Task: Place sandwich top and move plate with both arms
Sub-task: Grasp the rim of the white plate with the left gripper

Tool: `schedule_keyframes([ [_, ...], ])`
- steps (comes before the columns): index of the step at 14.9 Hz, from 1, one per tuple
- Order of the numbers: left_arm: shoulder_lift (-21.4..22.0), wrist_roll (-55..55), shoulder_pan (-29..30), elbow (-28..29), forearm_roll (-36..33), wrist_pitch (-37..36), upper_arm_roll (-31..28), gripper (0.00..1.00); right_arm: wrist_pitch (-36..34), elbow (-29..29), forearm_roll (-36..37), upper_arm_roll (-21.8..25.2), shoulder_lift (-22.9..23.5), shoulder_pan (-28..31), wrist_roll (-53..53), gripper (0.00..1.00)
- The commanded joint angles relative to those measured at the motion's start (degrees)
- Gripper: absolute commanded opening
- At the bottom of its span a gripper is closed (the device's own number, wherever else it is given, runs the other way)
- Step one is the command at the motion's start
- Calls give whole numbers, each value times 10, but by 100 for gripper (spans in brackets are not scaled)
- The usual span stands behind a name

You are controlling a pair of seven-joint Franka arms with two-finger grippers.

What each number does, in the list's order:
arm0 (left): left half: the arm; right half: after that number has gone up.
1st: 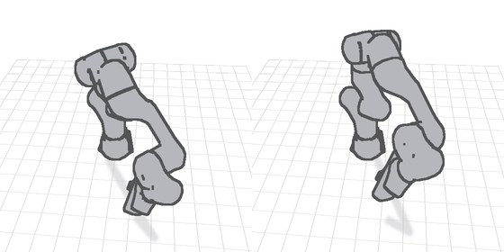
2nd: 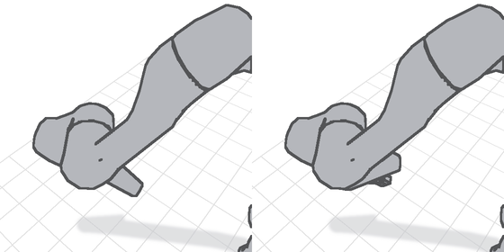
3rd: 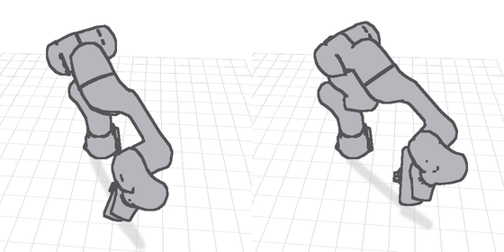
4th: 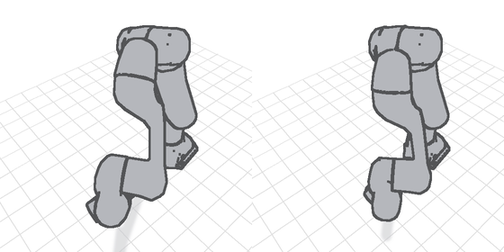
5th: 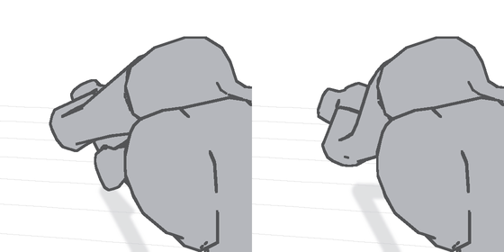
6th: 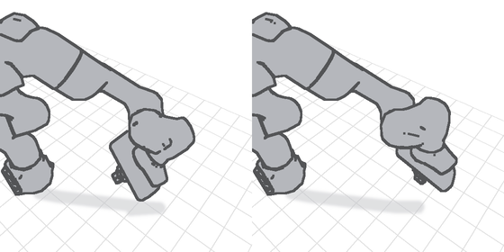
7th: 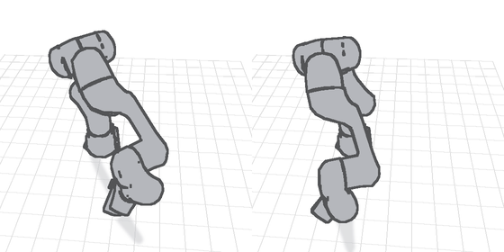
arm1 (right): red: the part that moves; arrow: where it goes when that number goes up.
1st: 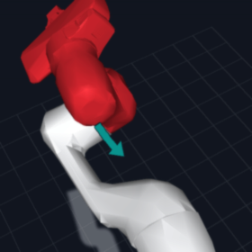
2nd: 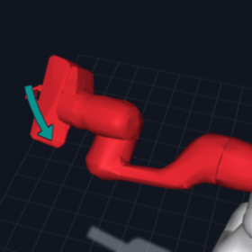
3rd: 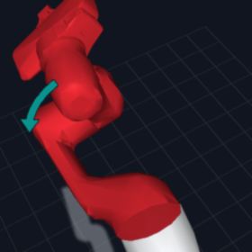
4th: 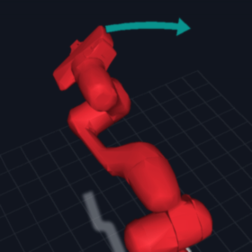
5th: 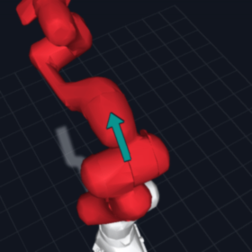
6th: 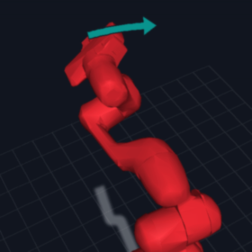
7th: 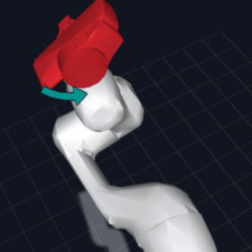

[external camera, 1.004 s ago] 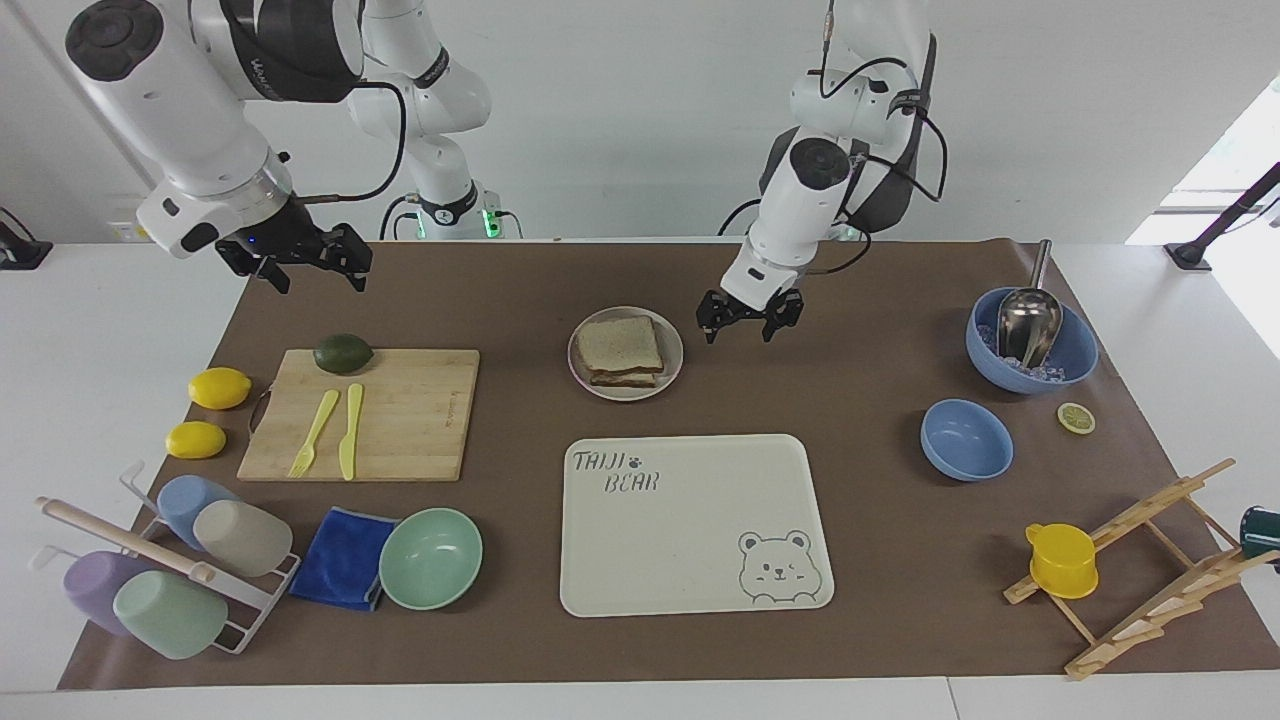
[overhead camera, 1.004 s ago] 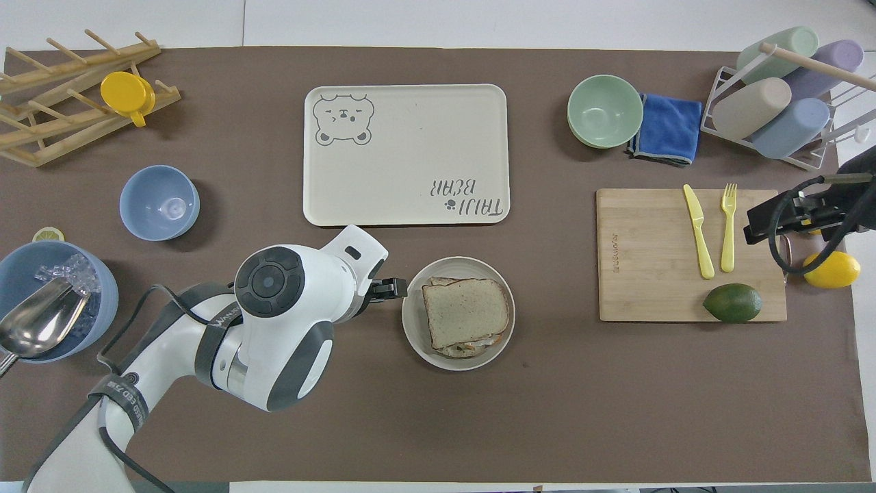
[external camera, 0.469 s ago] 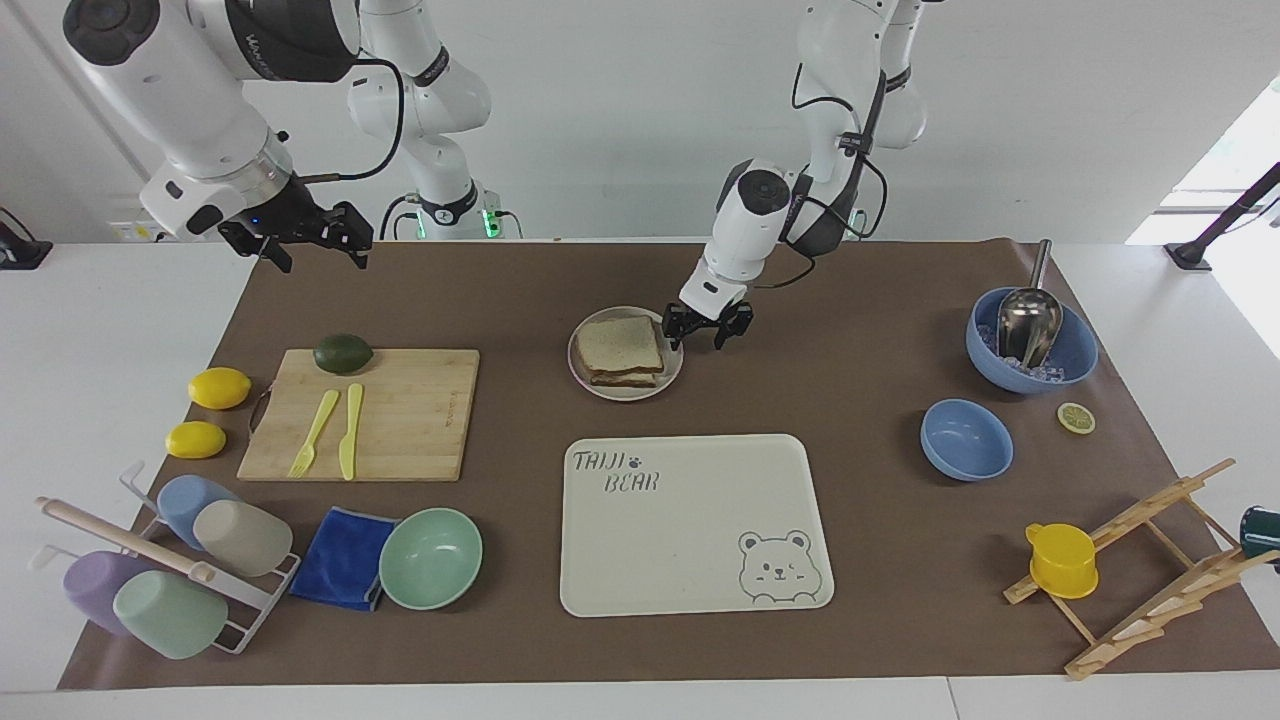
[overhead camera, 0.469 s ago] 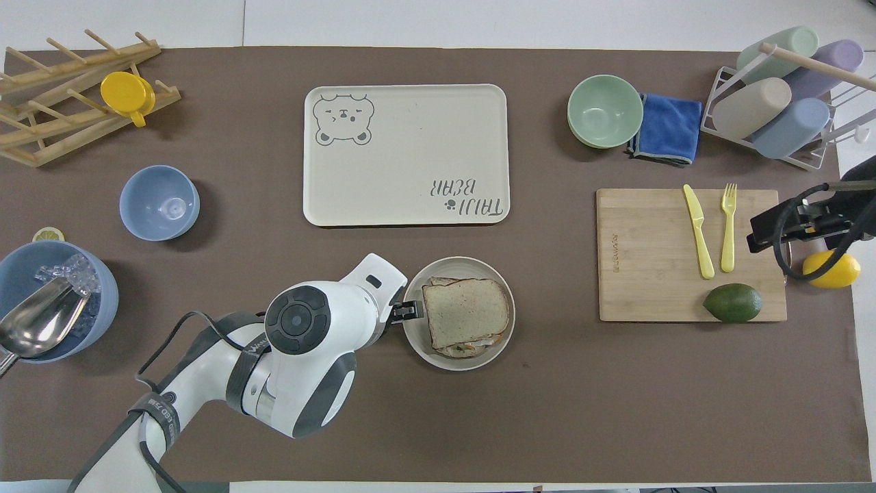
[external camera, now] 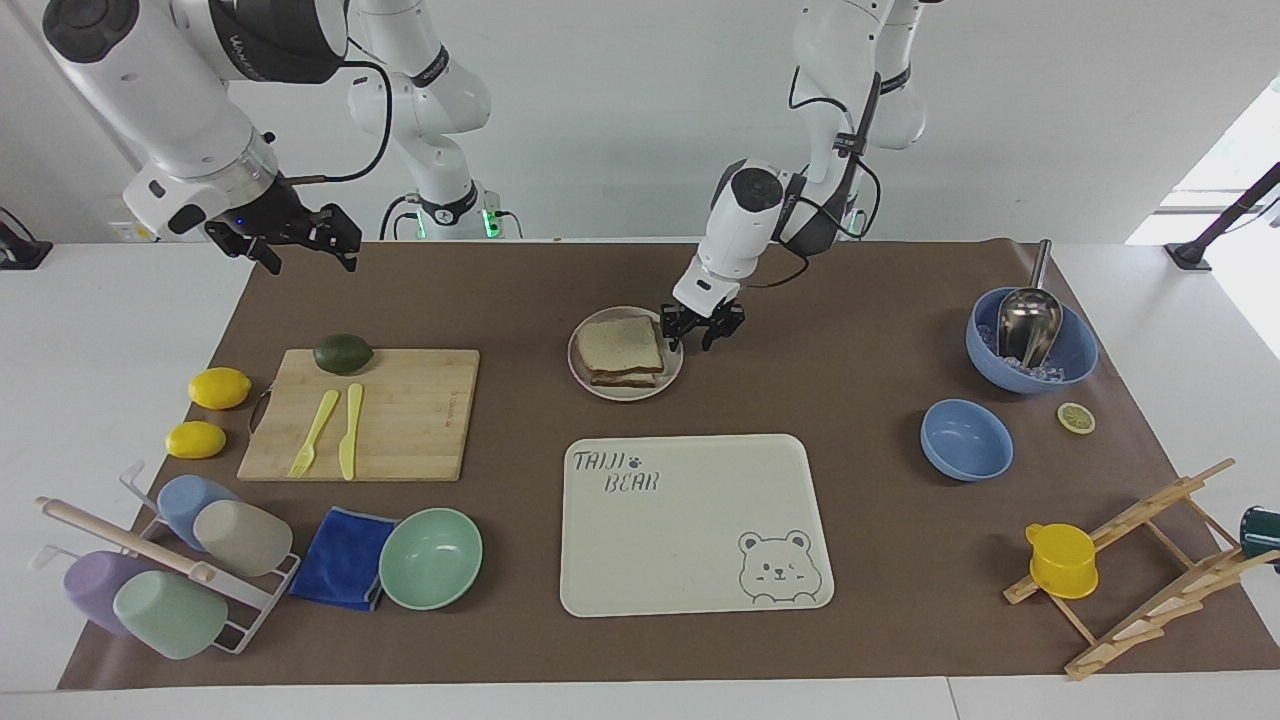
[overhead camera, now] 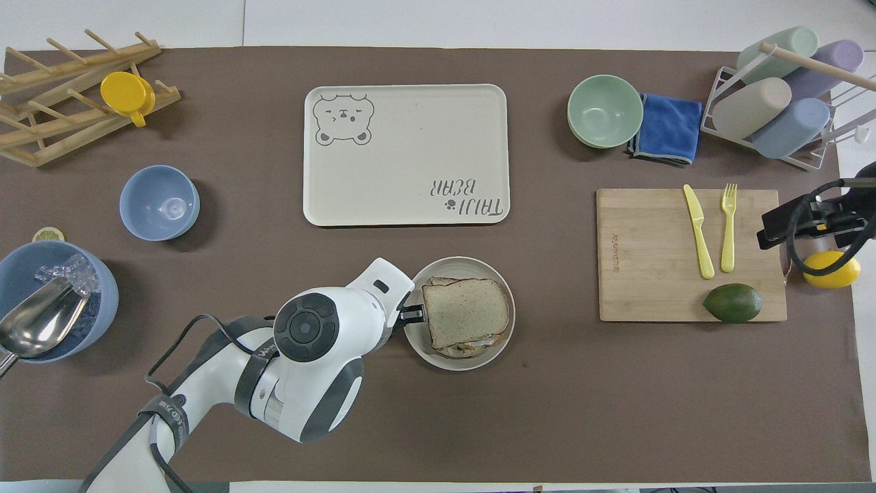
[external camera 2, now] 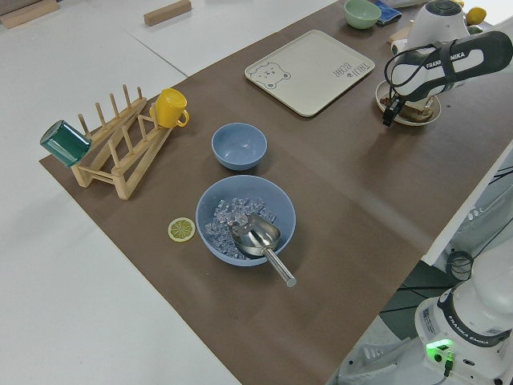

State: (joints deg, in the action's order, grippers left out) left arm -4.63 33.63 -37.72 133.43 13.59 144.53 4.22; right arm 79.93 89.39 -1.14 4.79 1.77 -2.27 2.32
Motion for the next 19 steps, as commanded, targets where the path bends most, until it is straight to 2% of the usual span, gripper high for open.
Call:
schedule_keyframes([
  [1, -9, 4, -15, 10, 11, 31, -8, 58, 10, 11, 3, -14, -8, 13, 11, 100],
  [2, -11, 6, -15, 10, 12, 36, -8, 57, 9, 10, 3, -14, -8, 13, 11, 100],
  [8, -16, 6, -15, 6, 12, 40, -8, 32, 8, 8, 3, -9, -7, 12, 9, 100],
  [12, -17, 6, -15, 5, 12, 40, -8, 0, 20, 3, 2, -7, -6, 12, -14, 100],
  [19, -15, 5, -6, -7, 26, 26, -9, 0, 18, 10, 1, -7, -12, 10, -14, 100],
])
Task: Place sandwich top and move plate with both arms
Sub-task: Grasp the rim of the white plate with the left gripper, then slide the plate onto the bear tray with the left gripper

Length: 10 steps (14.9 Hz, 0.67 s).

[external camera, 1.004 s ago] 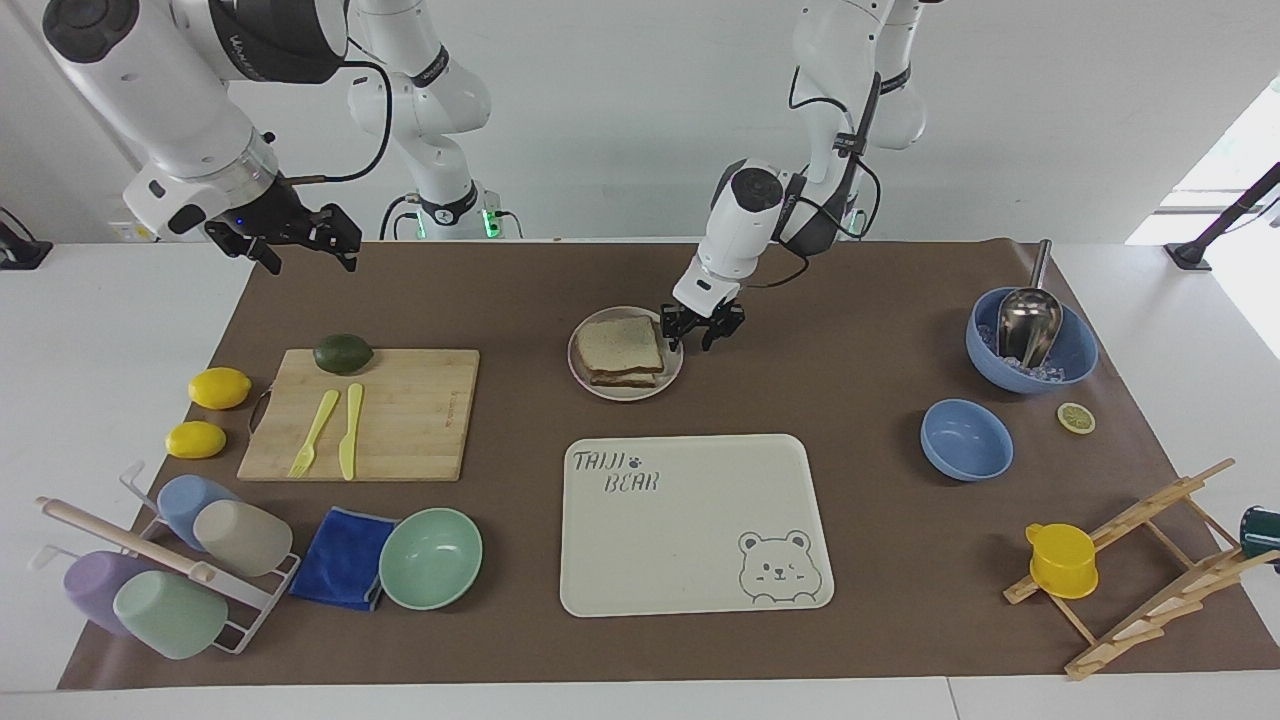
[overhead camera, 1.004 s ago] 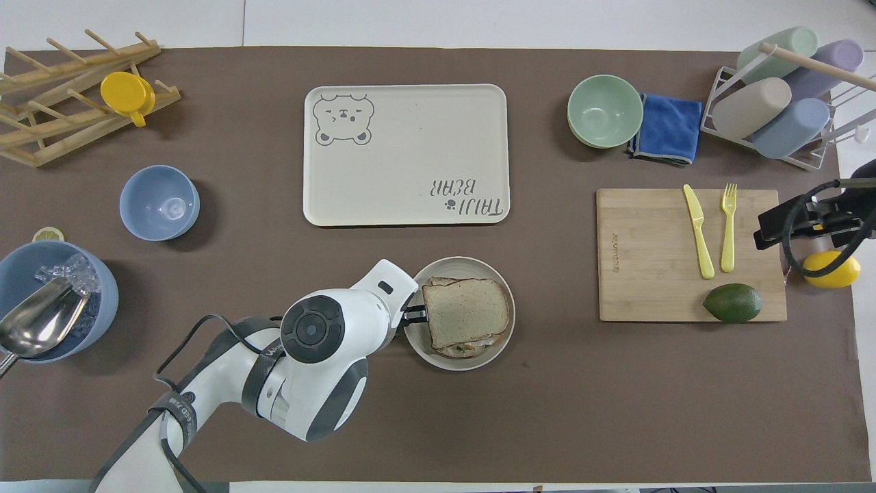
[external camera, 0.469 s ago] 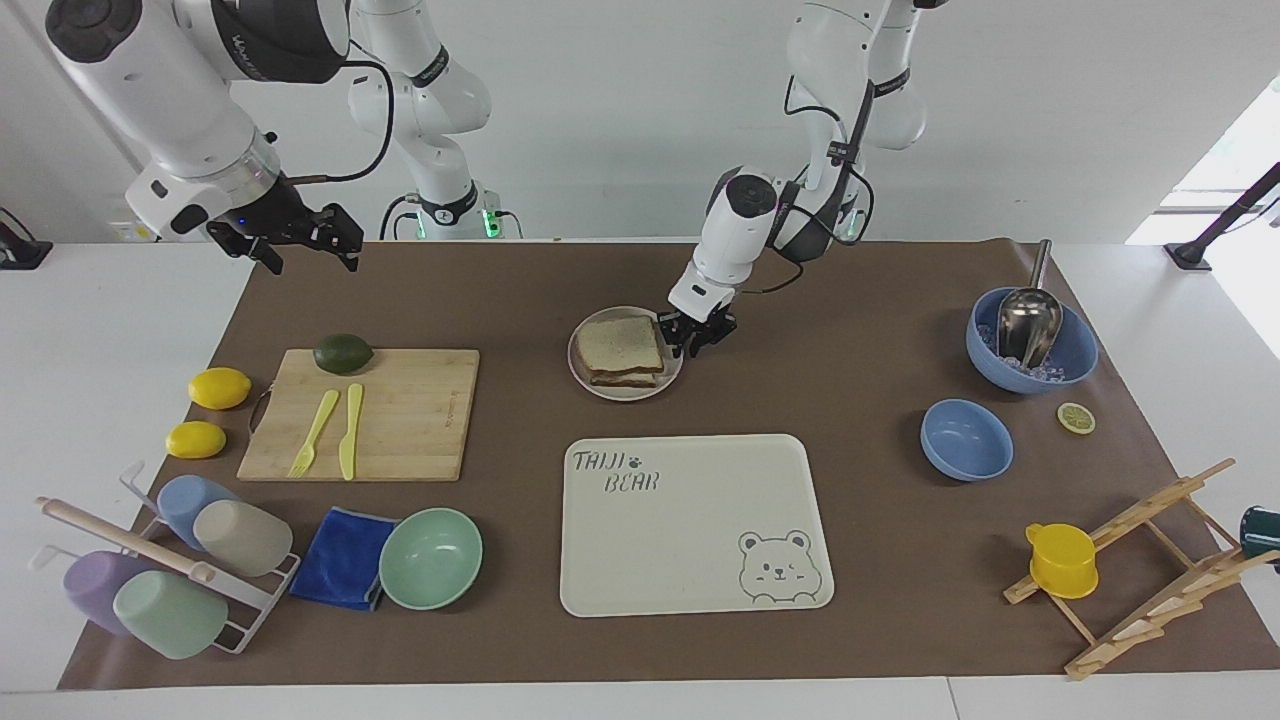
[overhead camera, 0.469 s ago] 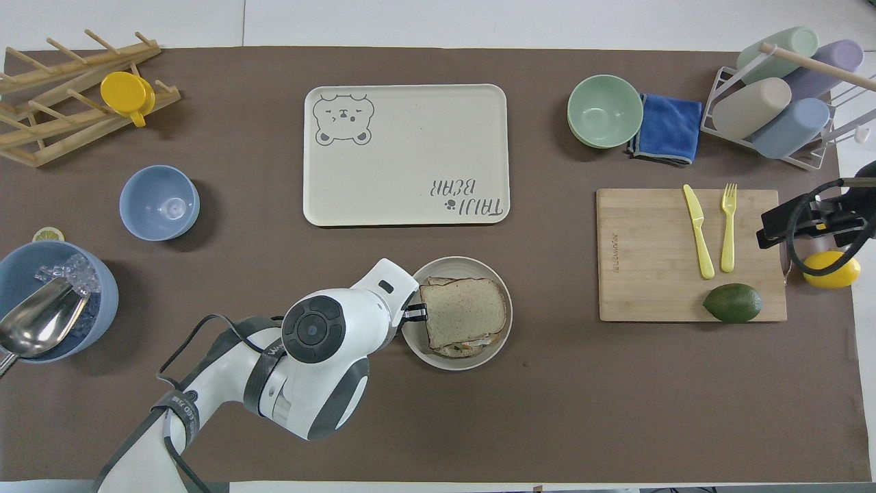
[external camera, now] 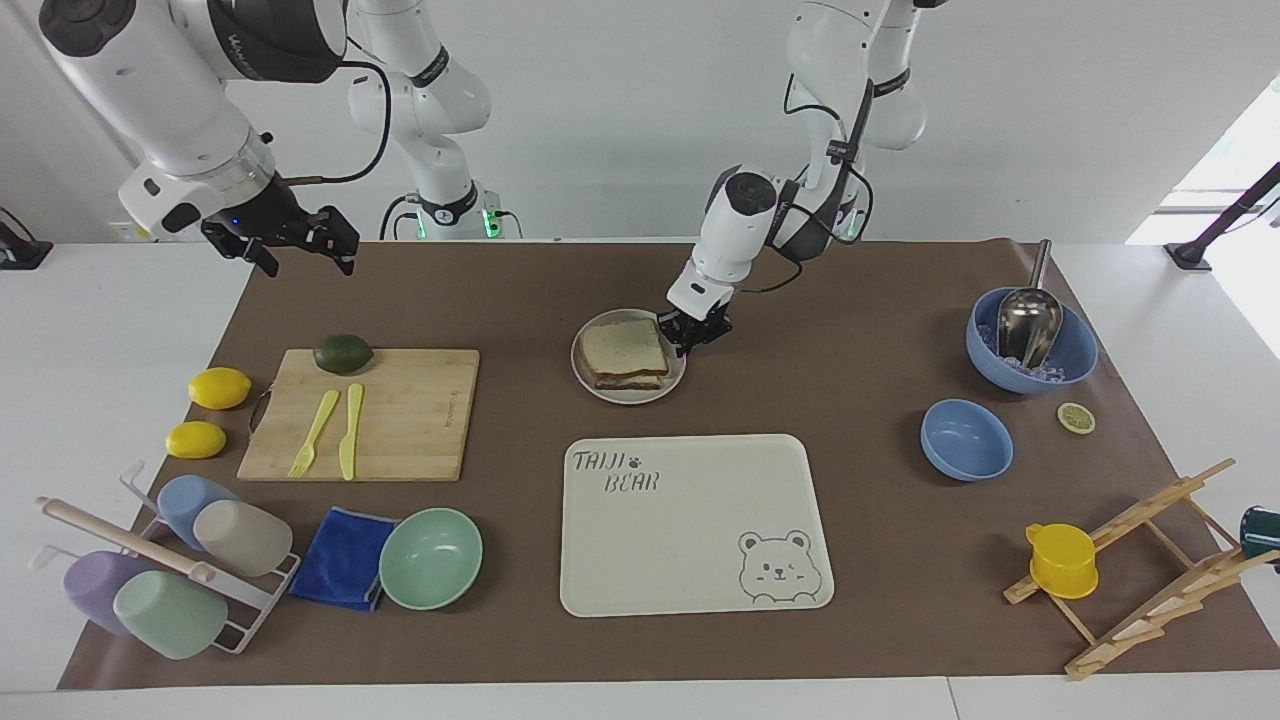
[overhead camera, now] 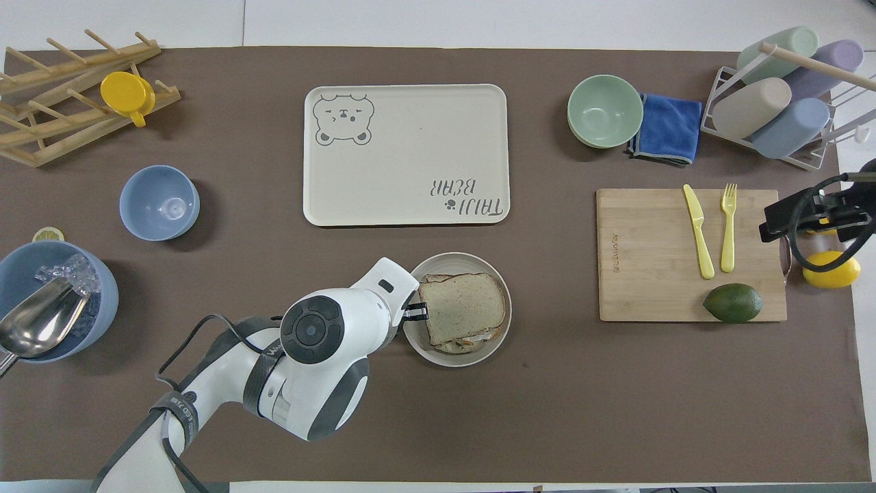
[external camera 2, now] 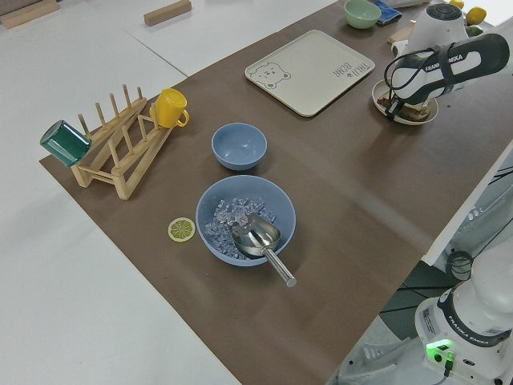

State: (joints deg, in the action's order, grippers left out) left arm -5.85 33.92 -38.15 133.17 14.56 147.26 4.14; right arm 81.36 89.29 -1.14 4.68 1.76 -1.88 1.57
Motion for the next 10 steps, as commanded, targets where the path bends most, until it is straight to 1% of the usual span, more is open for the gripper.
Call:
schedule_keyframes([
  [1, 0, 1, 3, -11, 22, -14, -8, 0, 5, 11, 1, -6, -11, 5, -7, 100],
  [2, 4, -1, 11, -22, 22, -35, -8, 0, 5, 11, 1, -6, -11, 5, -7, 100],
  [7, 13, -17, 69, -125, 29, -182, -8, 0, 4, 11, 1, -6, -11, 5, -7, 100],
  [8, 11, -22, 76, -143, 41, -200, -9, 0, 5, 11, 1, -6, -11, 5, -7, 100],
  [10, 4, -25, 83, -165, 44, -204, -12, 0, 5, 11, 1, -6, -11, 5, -7, 100],
])
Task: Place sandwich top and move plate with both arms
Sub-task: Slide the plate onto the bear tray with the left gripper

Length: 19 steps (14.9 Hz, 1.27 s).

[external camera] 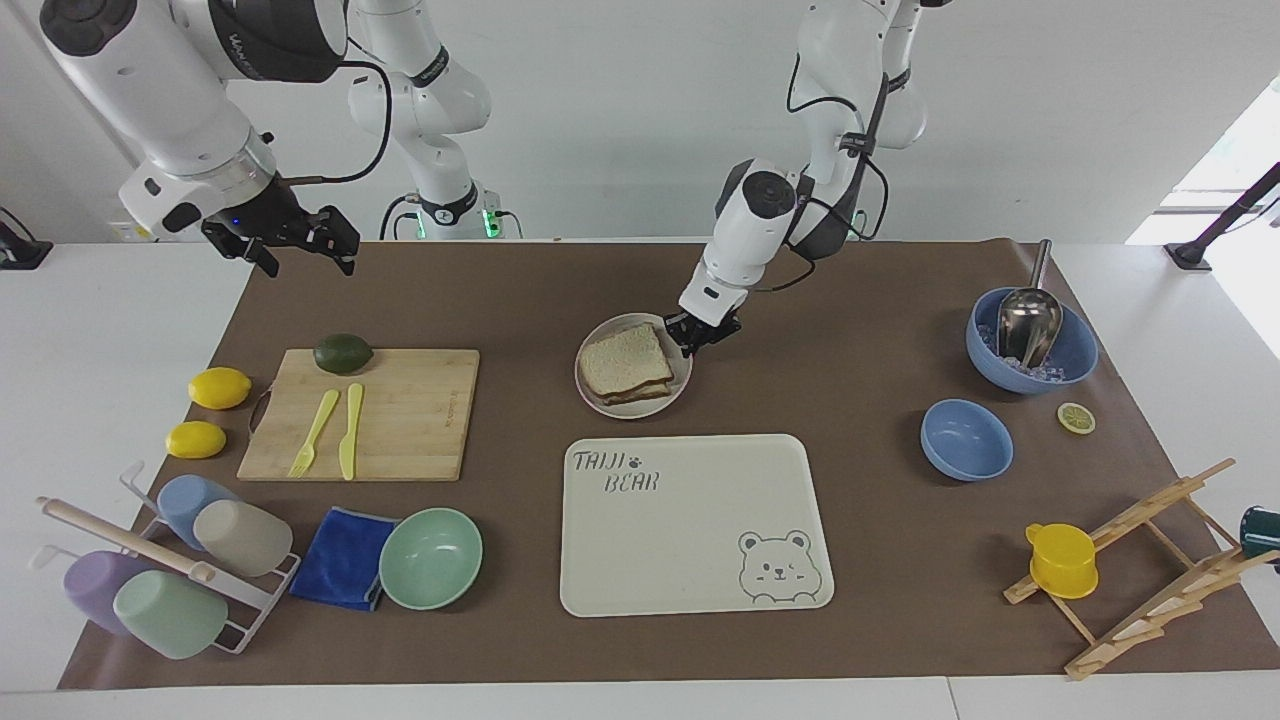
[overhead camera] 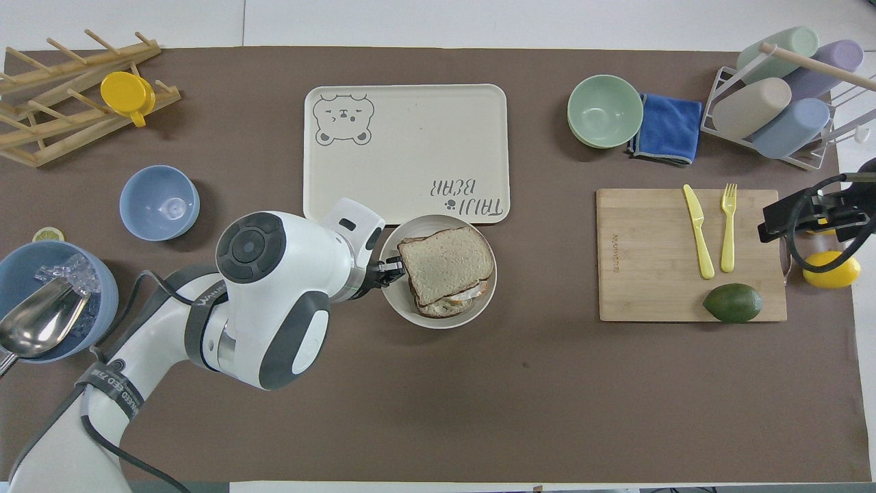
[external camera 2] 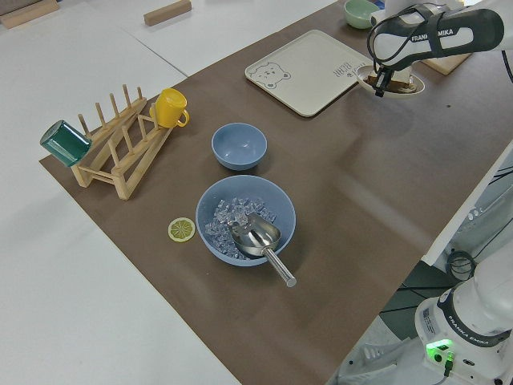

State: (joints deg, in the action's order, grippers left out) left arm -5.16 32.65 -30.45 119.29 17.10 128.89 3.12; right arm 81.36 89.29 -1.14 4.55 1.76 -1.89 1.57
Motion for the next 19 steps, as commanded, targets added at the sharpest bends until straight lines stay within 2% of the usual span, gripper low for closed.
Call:
schedule_keyframes([
  [1, -6, -14, 20, -31, 22, -18, -2, 0, 5, 11, 1, -5, -11, 5, -7, 100],
  [4, -28, -40, 59, -66, 33, -17, -1, 0, 5, 11, 1, -5, -11, 5, -7, 100],
  [6, -56, -48, 86, -112, 39, -25, 0, 0, 5, 11, 1, -5, -11, 5, -7, 100],
  [9, -134, -48, 108, -209, 45, -54, -2, 0, 5, 11, 1, -5, -11, 5, -7, 100],
  [14, -235, -51, 123, -289, 36, -45, -2, 0, 5, 11, 1, -5, -11, 5, -7, 100],
  [19, -252, -63, 122, -288, 36, -2, -2, 0, 5, 11, 1, -5, -11, 5, -7, 100],
])
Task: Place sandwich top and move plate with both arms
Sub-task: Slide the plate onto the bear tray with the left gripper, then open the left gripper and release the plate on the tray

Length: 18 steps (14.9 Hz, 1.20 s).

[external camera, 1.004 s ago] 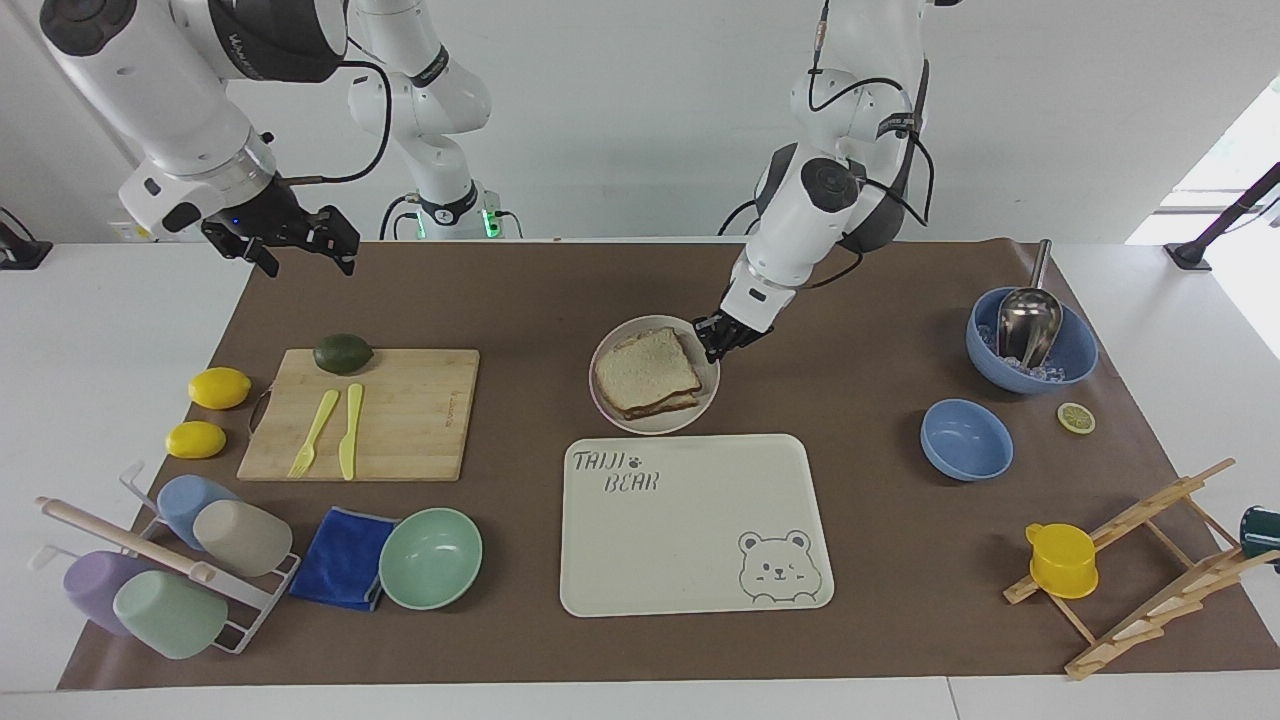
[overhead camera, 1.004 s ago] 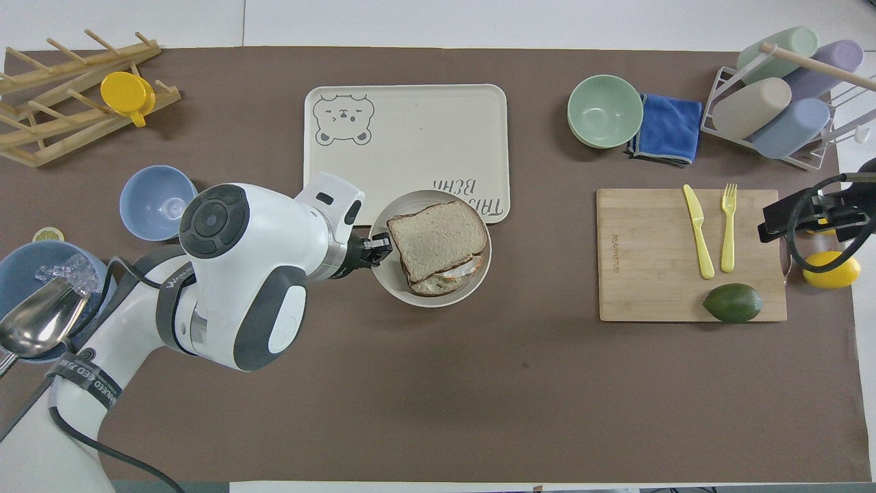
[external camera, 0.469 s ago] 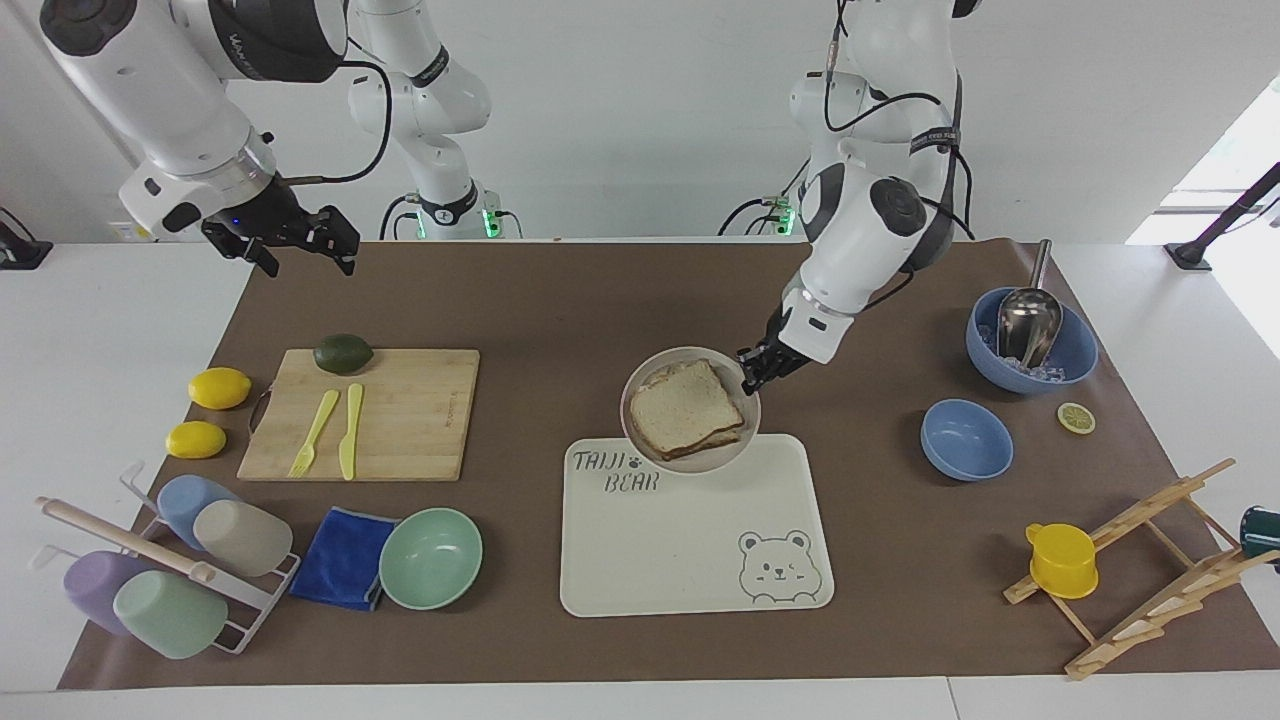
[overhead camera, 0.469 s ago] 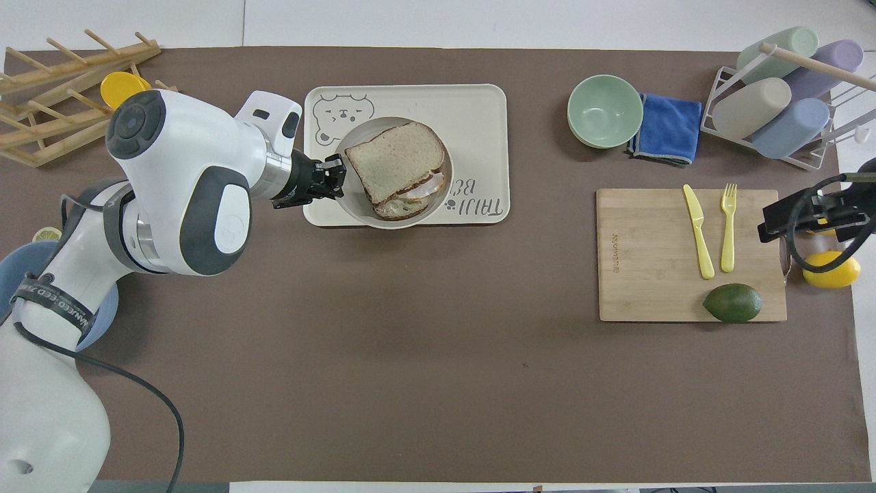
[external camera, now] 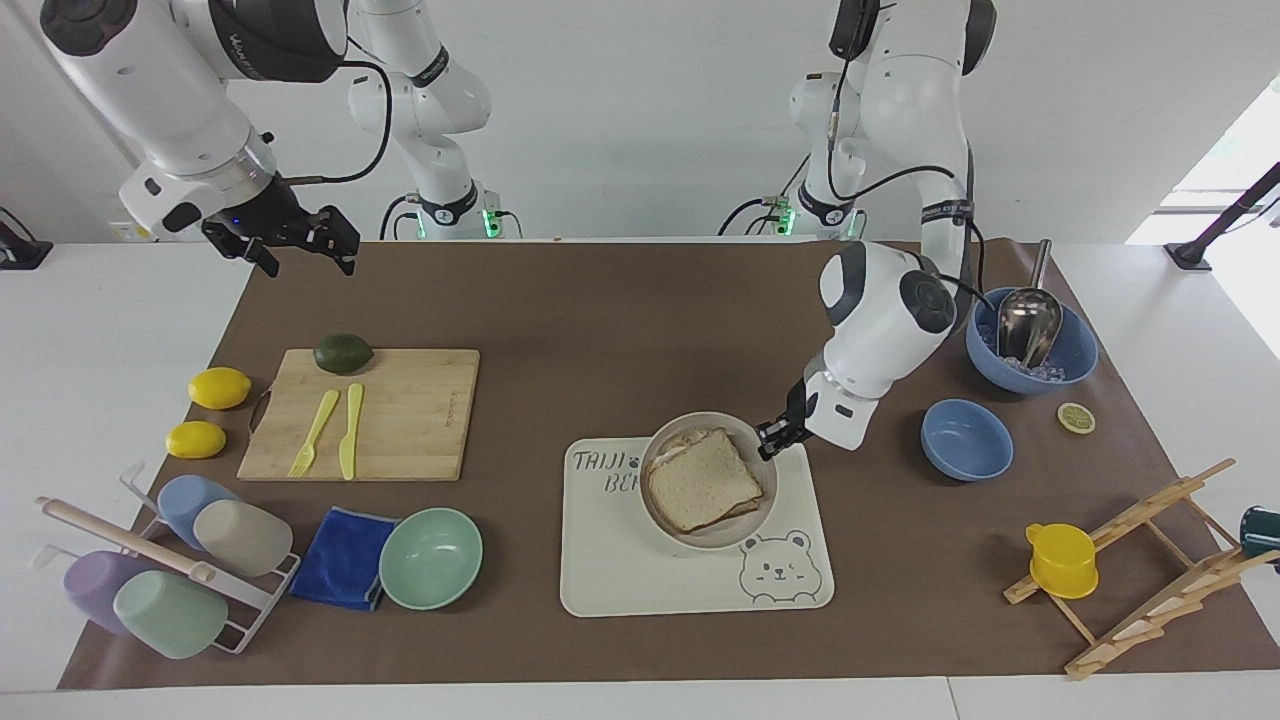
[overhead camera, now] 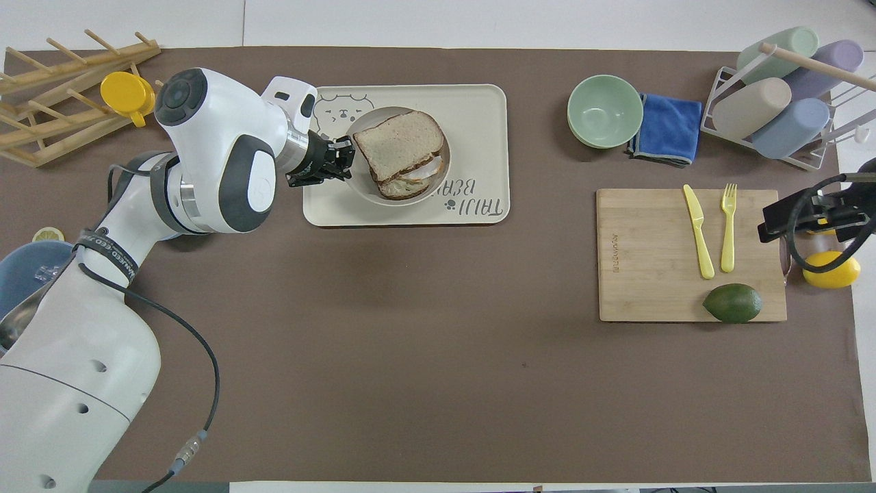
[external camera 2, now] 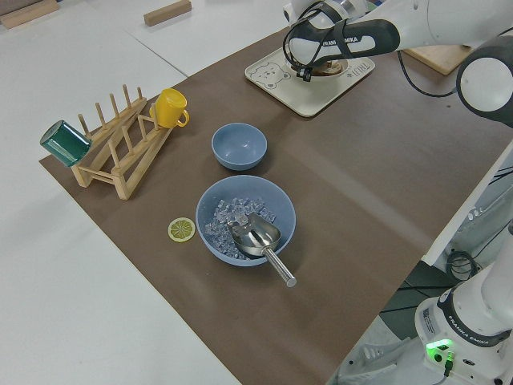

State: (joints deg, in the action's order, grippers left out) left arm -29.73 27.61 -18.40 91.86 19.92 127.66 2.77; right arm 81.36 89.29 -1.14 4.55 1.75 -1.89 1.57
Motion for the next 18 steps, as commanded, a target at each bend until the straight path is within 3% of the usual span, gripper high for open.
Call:
schedule_keyframes([
  [1, -7, -12, 3, -14, 7, 17, 1, 0, 5, 12, 1, -5, -11, 5, -7, 100],
  [5, -8, -15, -4, 8, 8, 63, 1, 0, 5, 11, 1, -5, -11, 5, -7, 100],
  [9, -5, -47, -5, 23, 7, 60, 0, 0, 5, 11, 1, -5, -11, 5, -7, 100],
  [10, -2, -68, -5, 31, 7, 62, 0, 27, 5, 11, 1, -5, -11, 5, -7, 100],
  [13, 1, -85, -2, 39, 8, 57, 0, 91, 5, 11, 1, -5, -11, 5, -7, 100],
  [14, 2, -85, -1, 39, 8, 54, 0, 100, 5, 11, 1, -5, -11, 5, -7, 100],
  [18, 6, -86, 7, 33, -7, 26, -20, 100, 5, 11, 1, -5, -11, 5, -7, 100],
])
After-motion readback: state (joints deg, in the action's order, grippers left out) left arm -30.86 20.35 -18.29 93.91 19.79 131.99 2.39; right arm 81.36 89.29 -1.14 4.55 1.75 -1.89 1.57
